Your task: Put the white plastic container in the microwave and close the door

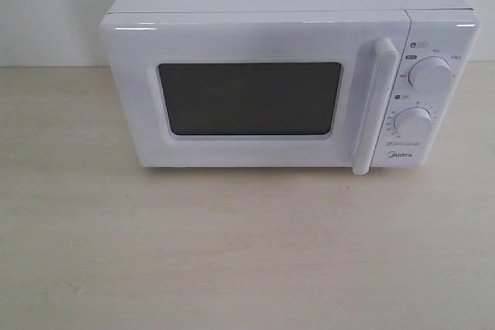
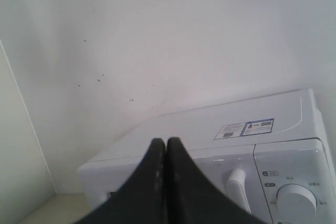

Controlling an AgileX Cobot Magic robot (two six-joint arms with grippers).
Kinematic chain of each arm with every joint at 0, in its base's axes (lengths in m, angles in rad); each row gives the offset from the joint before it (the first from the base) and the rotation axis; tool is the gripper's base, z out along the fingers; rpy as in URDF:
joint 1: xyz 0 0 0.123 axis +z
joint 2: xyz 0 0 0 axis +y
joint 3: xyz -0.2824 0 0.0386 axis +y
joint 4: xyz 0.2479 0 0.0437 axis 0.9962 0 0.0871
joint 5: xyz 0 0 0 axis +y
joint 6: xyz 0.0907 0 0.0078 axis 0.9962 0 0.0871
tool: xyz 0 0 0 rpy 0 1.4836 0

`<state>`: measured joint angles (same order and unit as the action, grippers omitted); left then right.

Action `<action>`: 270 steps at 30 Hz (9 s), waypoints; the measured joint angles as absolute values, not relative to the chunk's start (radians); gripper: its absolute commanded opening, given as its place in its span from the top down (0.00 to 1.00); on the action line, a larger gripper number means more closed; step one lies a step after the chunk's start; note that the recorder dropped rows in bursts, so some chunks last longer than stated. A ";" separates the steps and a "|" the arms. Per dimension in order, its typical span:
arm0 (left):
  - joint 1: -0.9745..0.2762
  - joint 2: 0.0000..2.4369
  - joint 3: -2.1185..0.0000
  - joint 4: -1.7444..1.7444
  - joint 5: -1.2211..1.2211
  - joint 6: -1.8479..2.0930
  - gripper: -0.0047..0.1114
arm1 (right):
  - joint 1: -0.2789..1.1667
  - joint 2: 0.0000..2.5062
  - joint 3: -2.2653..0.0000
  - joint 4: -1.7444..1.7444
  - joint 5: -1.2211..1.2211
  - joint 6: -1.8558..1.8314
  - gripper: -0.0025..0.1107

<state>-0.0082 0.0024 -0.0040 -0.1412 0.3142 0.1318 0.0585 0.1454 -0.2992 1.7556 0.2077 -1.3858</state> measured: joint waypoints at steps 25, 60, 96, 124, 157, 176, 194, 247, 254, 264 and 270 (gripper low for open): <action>-0.008 0.002 -0.004 -0.141 0.314 0.135 0.92 | 0.059 0.144 -0.298 1.733 0.136 -1.359 0.98; -0.008 0.002 -0.004 -0.141 0.314 0.135 0.92 | 0.059 0.144 -0.204 0.030 0.289 0.297 0.98; -0.008 0.002 -0.004 -0.141 0.314 0.135 0.92 | 0.015 0.004 -0.005 -0.068 0.354 0.184 0.98; -0.008 0.002 -0.004 -0.141 0.314 0.135 0.92 | -0.048 0.004 -0.005 -0.060 0.357 0.180 0.98; -0.008 0.002 -0.004 -0.141 0.314 0.135 0.92 | 0.020 0.004 -0.005 -0.044 0.358 0.126 0.98; -0.008 0.002 -0.004 -0.141 0.314 0.135 0.92 | 0.020 0.004 -0.005 -0.044 0.361 0.037 0.98; -0.008 0.002 -0.004 -0.141 0.314 0.135 0.92 | 0.020 0.004 -0.005 -0.044 0.361 0.037 0.98; -0.008 0.002 -0.004 -0.141 0.314 0.135 0.92 | 0.020 0.004 -0.005 -0.041 0.361 0.037 0.98; -0.008 0.002 -0.004 -0.141 0.314 0.135 0.92 | 0.020 0.004 -0.005 -0.041 0.361 0.037 0.98; -0.008 0.002 -0.004 -0.141 0.314 0.135 0.92 | 0.020 0.004 -0.005 -0.041 0.361 0.037 0.98; -0.008 0.002 -0.004 -0.141 0.314 0.135 0.92 | 0.020 0.004 -0.005 -0.041 0.361 0.037 0.98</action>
